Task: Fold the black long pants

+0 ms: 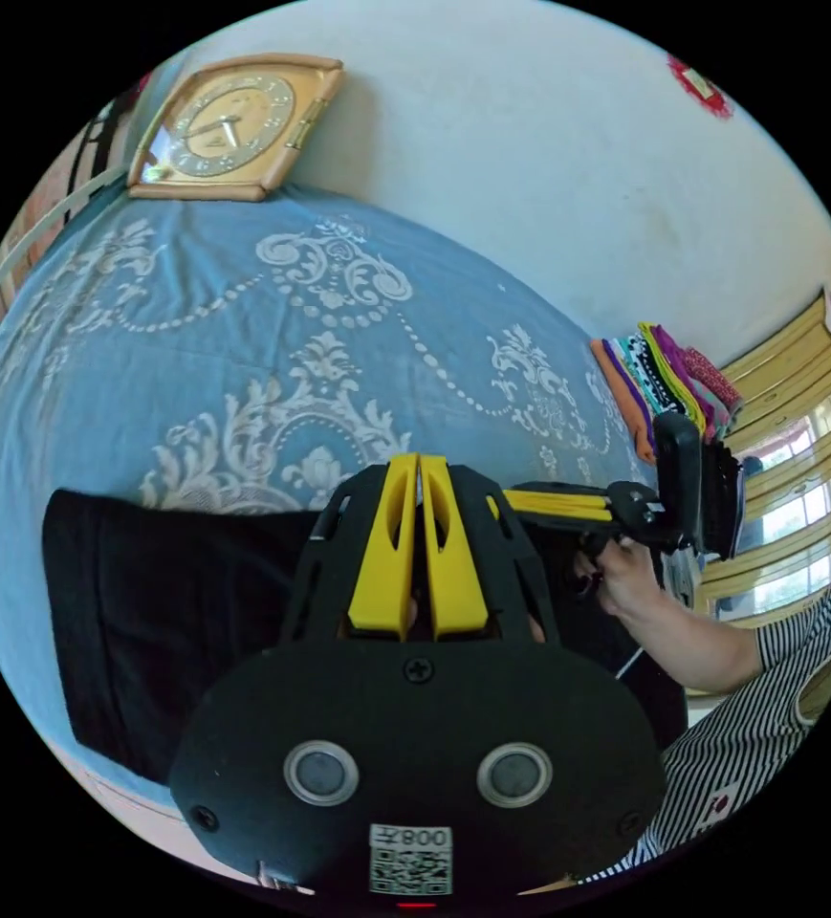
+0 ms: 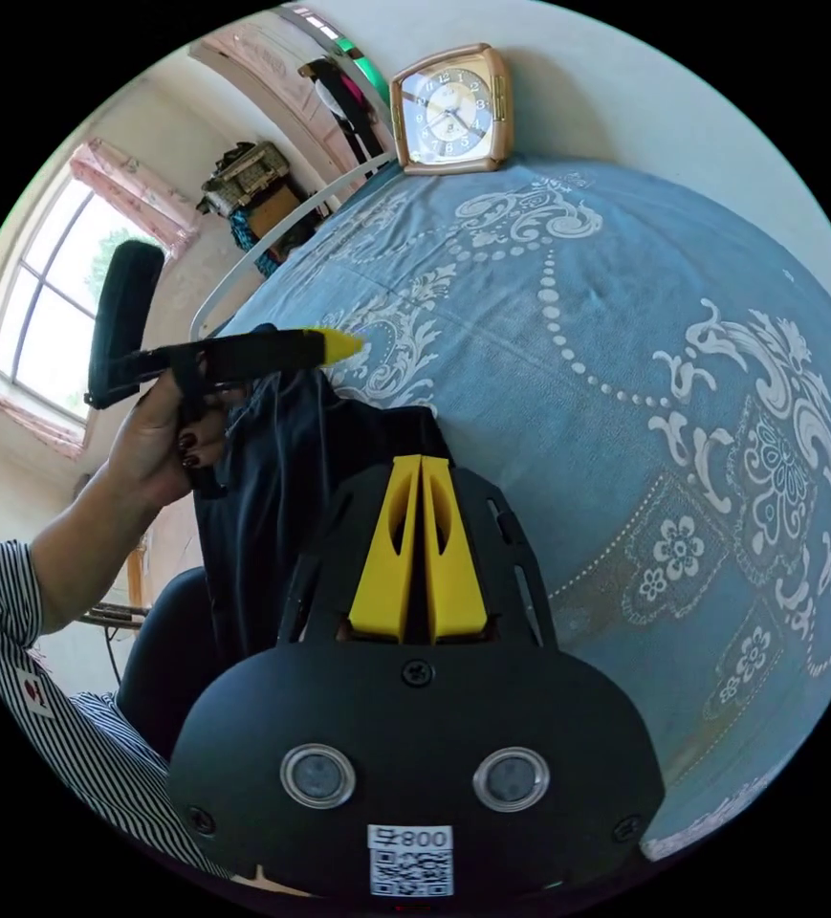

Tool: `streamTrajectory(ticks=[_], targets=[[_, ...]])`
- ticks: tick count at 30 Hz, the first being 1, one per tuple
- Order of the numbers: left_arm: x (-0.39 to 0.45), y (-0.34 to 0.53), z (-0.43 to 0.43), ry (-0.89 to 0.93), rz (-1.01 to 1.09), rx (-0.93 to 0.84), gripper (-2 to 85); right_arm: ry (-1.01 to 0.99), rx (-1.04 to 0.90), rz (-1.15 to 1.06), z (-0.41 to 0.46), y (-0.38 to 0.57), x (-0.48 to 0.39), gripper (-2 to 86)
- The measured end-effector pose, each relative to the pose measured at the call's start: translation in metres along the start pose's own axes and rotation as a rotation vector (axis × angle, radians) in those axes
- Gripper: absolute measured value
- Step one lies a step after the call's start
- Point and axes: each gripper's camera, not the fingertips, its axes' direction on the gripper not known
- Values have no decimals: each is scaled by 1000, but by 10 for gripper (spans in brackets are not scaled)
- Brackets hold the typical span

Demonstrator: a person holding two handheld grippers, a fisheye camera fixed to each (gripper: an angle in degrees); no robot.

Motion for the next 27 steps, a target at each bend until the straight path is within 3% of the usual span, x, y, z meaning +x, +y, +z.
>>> streamTrajectory(ticks=[5, 7, 14, 22, 27], targets=[[-46, 77, -22, -181, -86, -49, 6, 8, 20, 25, -8, -6, 0, 1], [-55, 95, -42, -140, -113, 9, 10, -5, 19, 41, -13, -8, 1, 2], [-101, 140, -154, -389, -178, 221, 65, -9, 122, 37, -41, -12, -2, 18], [-184, 156, -175, -313, -327, 86, 34, 14, 28, 84, -19, -27, 5, 19], [-180, 178, -225, -284, -339, 247, 11, -15, 28, 85, -21, -25, 10, 7]])
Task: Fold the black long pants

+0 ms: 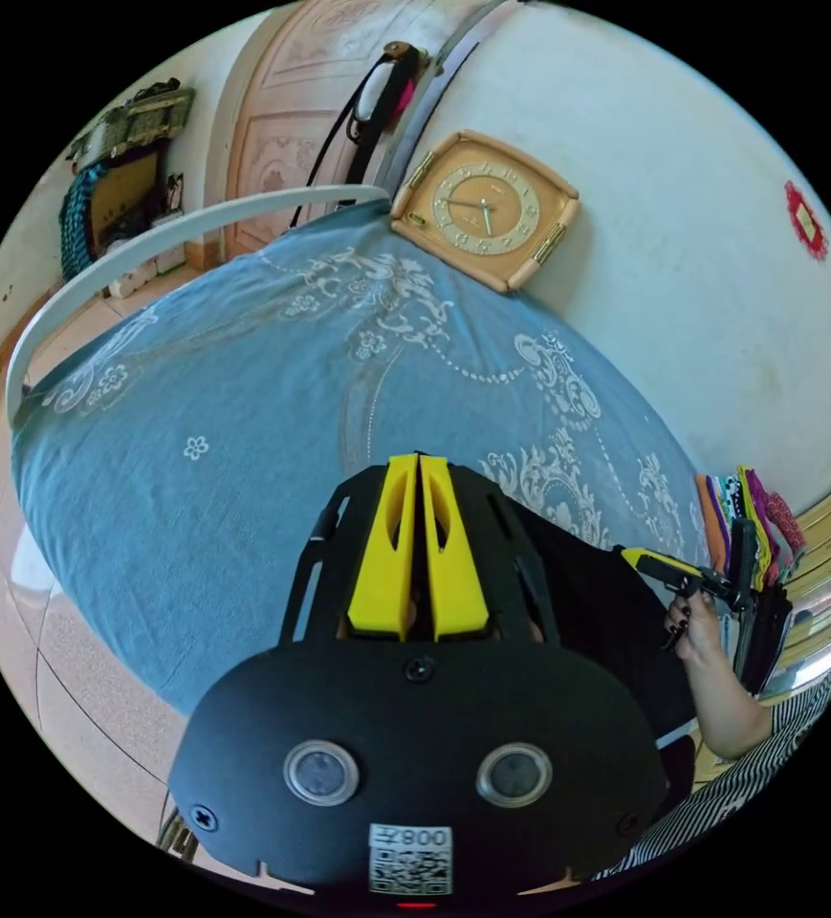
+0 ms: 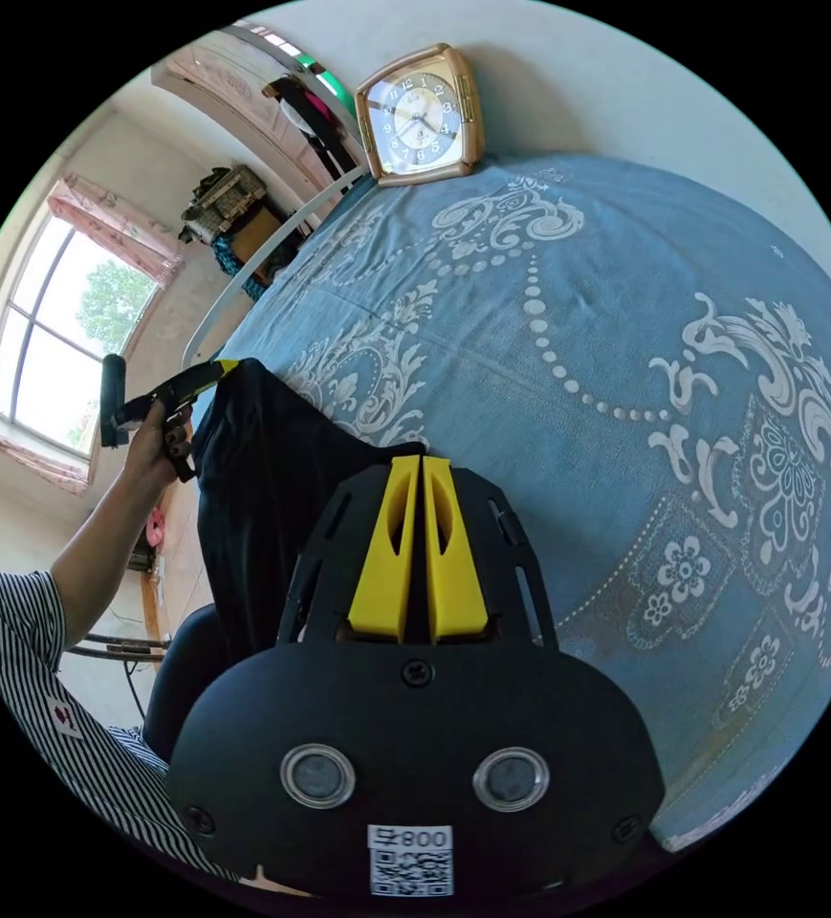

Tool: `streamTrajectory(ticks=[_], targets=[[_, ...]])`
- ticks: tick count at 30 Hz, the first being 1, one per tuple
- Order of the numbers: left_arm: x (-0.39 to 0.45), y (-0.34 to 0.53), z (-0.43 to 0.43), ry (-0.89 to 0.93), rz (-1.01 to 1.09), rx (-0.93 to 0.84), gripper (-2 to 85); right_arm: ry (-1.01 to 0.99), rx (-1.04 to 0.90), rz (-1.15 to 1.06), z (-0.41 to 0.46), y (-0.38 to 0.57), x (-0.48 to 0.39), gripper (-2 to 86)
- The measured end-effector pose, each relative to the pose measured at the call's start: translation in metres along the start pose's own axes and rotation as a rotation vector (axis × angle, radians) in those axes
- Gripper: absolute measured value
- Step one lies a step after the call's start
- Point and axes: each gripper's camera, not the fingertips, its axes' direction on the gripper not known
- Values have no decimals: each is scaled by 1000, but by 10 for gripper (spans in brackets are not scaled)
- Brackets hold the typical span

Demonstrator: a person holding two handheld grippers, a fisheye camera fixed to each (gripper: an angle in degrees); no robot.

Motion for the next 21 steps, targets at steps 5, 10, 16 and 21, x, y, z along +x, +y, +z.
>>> streamTrajectory(ticks=[5, 10, 16, 21], targets=[[-5, -6, -10, -40, -23, -2, 6, 14, 12, 27, 7, 7, 3, 3], [4, -29, -16, -75, -25, -34, 4, 10, 15, 38, 15, 17, 7, 3], [32, -55, -64, -83, -26, 76, 3, -9, 60, 18, 14, 38, 7, 3], [123, -76, -76, 108, 192, 62, 2, 65, 104, -14, 9, 63, -4, 2]])
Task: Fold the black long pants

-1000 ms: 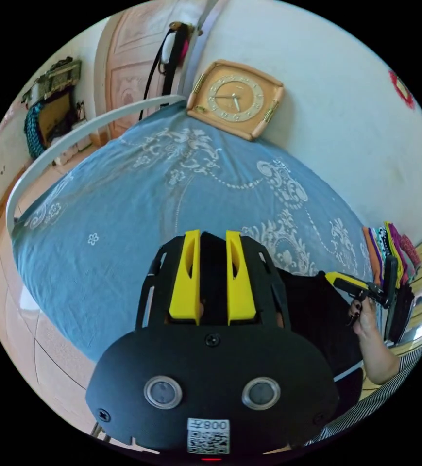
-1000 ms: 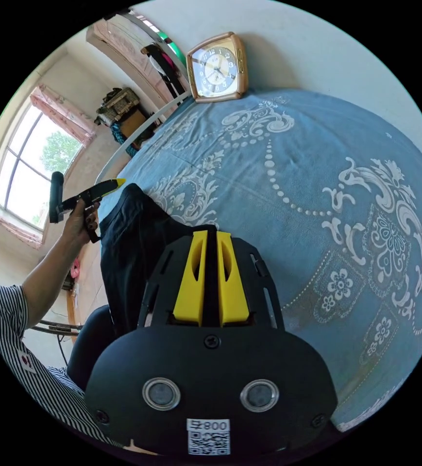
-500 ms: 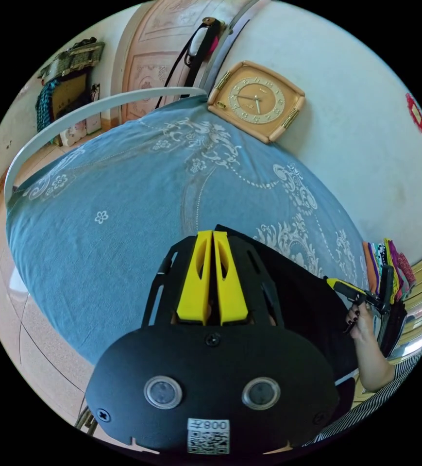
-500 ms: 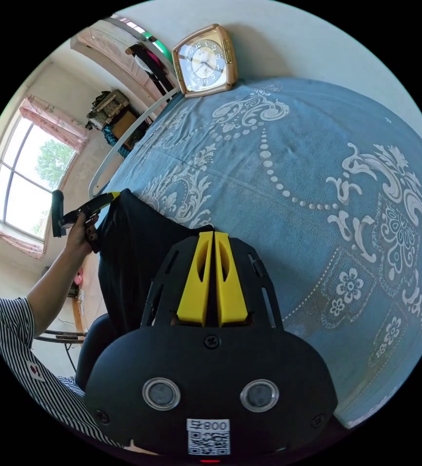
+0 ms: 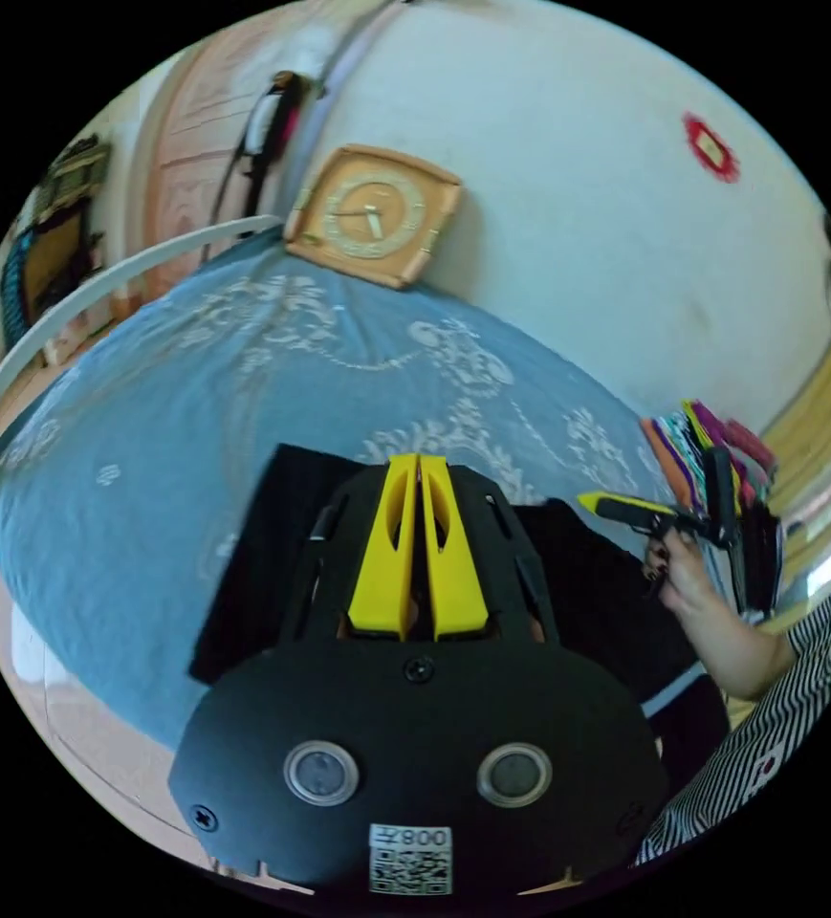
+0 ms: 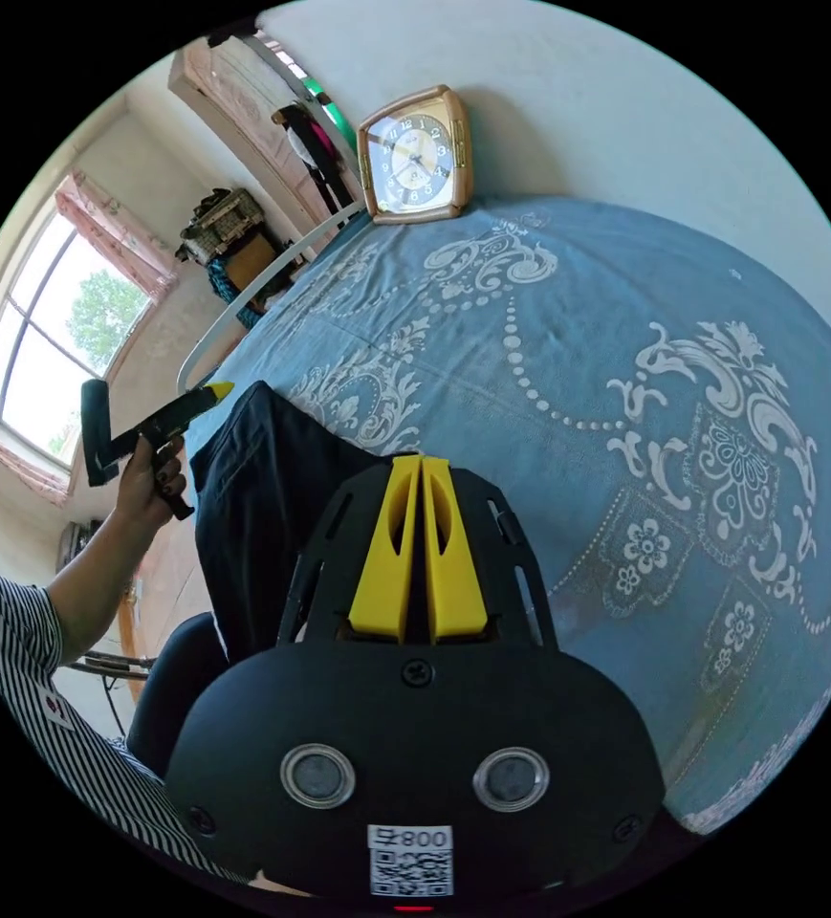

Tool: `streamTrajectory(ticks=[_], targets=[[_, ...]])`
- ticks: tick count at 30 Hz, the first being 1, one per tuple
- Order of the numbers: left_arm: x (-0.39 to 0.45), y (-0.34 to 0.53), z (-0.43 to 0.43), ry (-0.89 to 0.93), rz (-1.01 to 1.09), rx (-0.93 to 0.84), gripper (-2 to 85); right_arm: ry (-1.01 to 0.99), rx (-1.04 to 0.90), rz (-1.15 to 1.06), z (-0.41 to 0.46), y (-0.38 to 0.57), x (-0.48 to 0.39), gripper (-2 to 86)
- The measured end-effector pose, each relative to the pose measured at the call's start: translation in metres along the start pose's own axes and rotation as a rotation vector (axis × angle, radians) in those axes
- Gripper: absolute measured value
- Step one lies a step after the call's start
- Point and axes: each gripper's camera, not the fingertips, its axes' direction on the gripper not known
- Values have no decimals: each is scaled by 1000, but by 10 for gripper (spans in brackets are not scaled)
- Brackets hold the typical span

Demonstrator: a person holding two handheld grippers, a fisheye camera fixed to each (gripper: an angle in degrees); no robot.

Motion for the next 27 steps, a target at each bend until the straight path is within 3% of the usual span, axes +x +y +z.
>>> streamTrajectory(ticks=[3, 7, 16, 21, 23, 27], targets=[[66, -26, 29, 80, 159, -106, 2, 21, -26, -44, 9, 18, -9, 2], [127, -62, 75, -38, 291, -302, 2, 145, -87, -101, 40, 42, -15, 2], [187, -170, 68, 10, 256, -332, 1, 138, -109, -116, 67, 85, -5, 2], [266, -224, 32, -6, 334, -252, 2, 129, -54, -99, 46, 120, 8, 1], [308, -243, 33, 45, 390, -285, 2, 133, -64, -86, 45, 140, 15, 1], [356, -271, 56, -30, 430, -379, 2, 175, -171, -40, 82, 187, 39, 1]])
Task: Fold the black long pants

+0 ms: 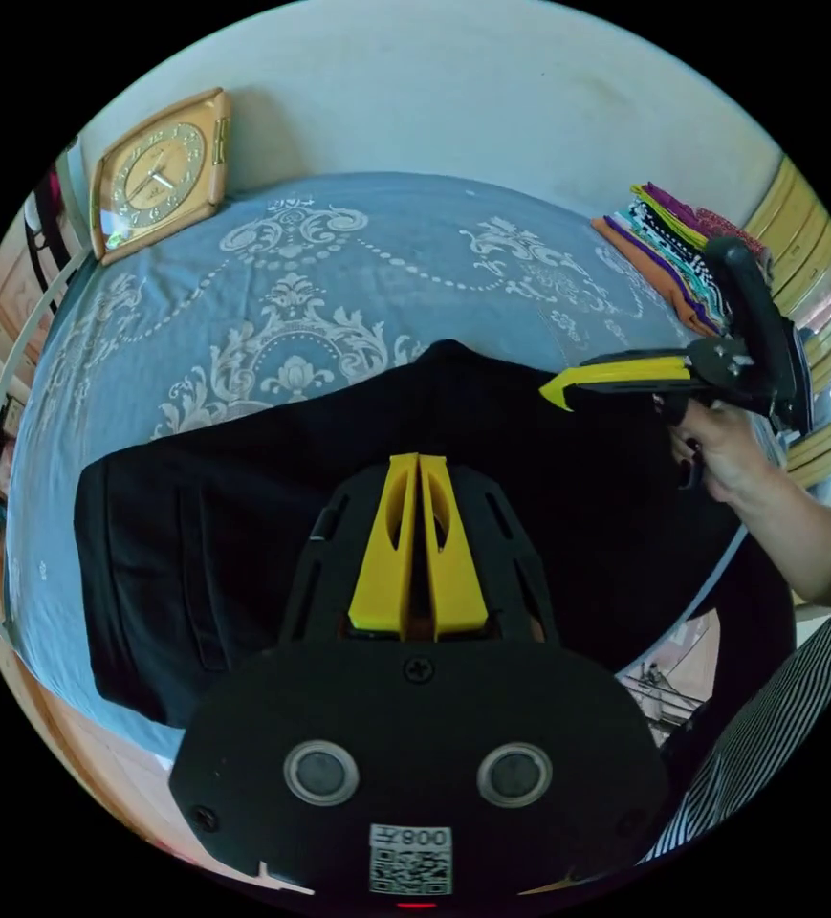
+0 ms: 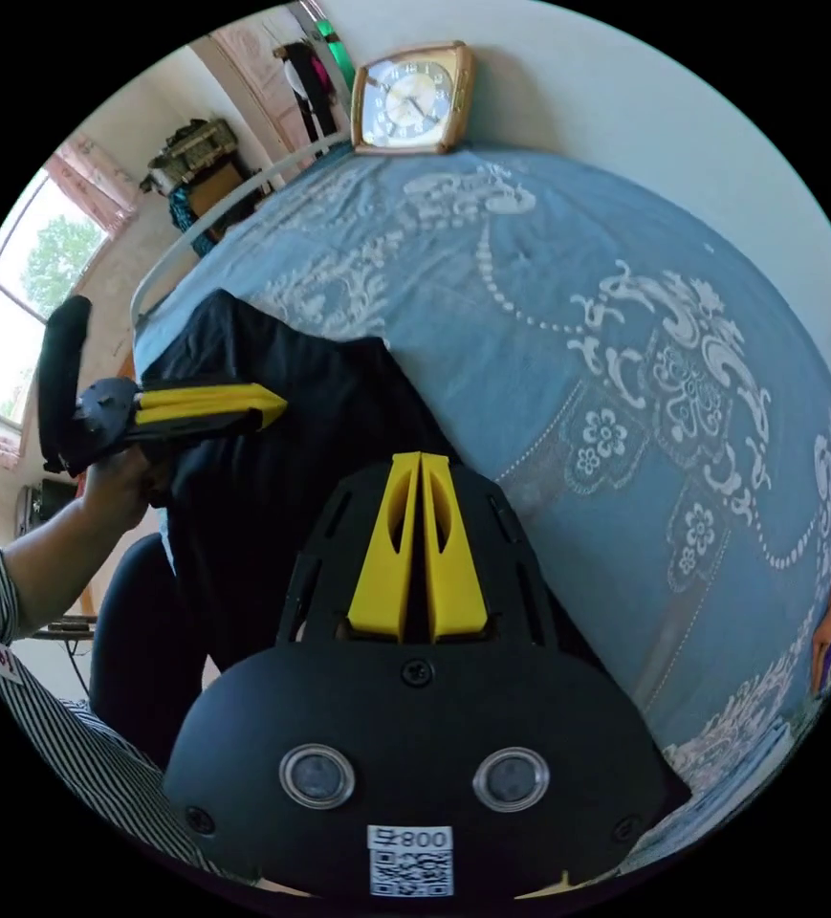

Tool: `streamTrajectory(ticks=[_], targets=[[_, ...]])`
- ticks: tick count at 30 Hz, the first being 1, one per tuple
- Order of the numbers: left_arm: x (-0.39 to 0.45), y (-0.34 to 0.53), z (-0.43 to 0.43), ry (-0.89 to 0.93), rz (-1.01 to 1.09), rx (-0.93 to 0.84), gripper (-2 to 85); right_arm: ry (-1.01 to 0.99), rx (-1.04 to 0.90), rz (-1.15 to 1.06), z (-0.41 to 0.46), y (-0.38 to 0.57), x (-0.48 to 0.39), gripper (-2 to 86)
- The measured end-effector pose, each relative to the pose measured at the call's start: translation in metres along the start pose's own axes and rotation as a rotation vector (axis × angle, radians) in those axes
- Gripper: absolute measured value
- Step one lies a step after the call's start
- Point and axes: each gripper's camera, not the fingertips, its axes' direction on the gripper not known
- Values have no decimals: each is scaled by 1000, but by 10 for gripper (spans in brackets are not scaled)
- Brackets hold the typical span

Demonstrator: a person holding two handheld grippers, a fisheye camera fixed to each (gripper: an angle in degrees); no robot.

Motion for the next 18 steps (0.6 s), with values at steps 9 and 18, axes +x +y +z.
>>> streamTrajectory(ticks=[9, 18], targets=[[76, -114, -97, 86, 29, -16, 1, -2, 56, 21, -5, 94, 21, 1], [176, -229, -122, 99, 65, -186, 3, -7, -180, 115, 62, 260, 30, 2]])
